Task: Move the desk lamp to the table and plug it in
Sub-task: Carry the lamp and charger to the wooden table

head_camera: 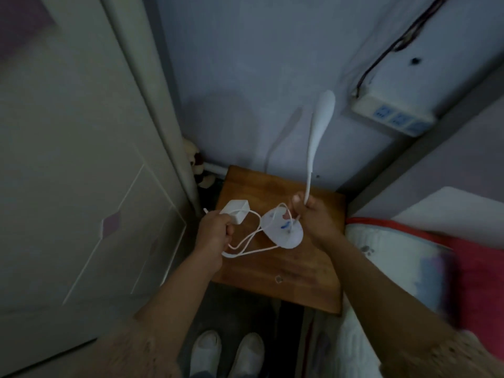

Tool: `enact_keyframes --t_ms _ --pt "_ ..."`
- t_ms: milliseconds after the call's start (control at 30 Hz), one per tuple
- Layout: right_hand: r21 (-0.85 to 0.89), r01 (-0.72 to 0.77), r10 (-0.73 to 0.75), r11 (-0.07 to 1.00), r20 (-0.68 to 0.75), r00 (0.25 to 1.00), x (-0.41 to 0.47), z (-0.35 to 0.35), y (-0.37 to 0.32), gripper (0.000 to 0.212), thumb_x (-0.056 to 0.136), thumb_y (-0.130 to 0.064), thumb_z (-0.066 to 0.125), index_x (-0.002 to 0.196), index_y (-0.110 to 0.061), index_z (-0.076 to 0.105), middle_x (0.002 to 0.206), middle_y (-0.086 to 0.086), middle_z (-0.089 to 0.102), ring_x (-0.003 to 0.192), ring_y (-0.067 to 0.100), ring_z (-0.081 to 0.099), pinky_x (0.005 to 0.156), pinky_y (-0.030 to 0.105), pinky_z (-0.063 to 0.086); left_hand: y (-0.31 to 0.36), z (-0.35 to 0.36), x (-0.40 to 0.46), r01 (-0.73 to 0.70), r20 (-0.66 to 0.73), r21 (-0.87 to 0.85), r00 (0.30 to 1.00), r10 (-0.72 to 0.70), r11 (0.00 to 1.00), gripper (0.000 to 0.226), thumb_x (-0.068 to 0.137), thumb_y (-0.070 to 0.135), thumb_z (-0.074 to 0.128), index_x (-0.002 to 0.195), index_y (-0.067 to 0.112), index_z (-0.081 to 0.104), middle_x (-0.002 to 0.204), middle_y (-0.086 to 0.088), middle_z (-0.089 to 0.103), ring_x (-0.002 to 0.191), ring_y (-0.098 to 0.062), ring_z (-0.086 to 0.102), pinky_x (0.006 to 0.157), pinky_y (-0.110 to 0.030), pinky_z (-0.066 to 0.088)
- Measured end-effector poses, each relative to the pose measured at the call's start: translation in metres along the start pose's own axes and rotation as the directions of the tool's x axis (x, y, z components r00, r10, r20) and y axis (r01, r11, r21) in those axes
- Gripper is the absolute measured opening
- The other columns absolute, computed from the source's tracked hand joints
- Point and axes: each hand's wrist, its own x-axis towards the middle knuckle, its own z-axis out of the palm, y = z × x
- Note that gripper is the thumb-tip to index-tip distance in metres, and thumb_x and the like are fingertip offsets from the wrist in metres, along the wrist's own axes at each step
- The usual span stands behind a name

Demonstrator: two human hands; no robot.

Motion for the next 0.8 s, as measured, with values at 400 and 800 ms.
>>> enact_keyframes --t_ms 400,800 --pt "0.02 0.023 -0.008 1.0 -0.561 0.827 -0.195 -0.091 -0.052 0.032 0.099 -0.013 0.044 0.067 -0.014 0.051 0.055 0.001 0.05 0.05 0.007 0.049 0.055 0.019 0.042 0.056 0.113 -0.142 -0.377 0.516 0.276 0.834 0.195 0.884 0.016 0.086 0.007 0.053 0.099 0.014 0.058 0.061 0.0 0.05 0.048 -0.011 0.039 0.041 -0.019 0.026" --pt "0.231 -0.056 0.235 0.971 -0.97 0.062 -0.599 -0.058 -0.044 0.025 0.101 -0.014 0.038 0.088 -0.009 0.059 0.053 -0.001 0.052 0.053 0.013 0.05 0.057 0.023 0.043 -0.101 0.165 -0.426 -0.686 0.948 0.316 0.197 -0.25 0.656 0.013 0.085 0.005 0.054 0.075 0.012 0.056 0.048 0.004 0.037 0.03 -0.003 0.026 0.029 -0.01 0.018"
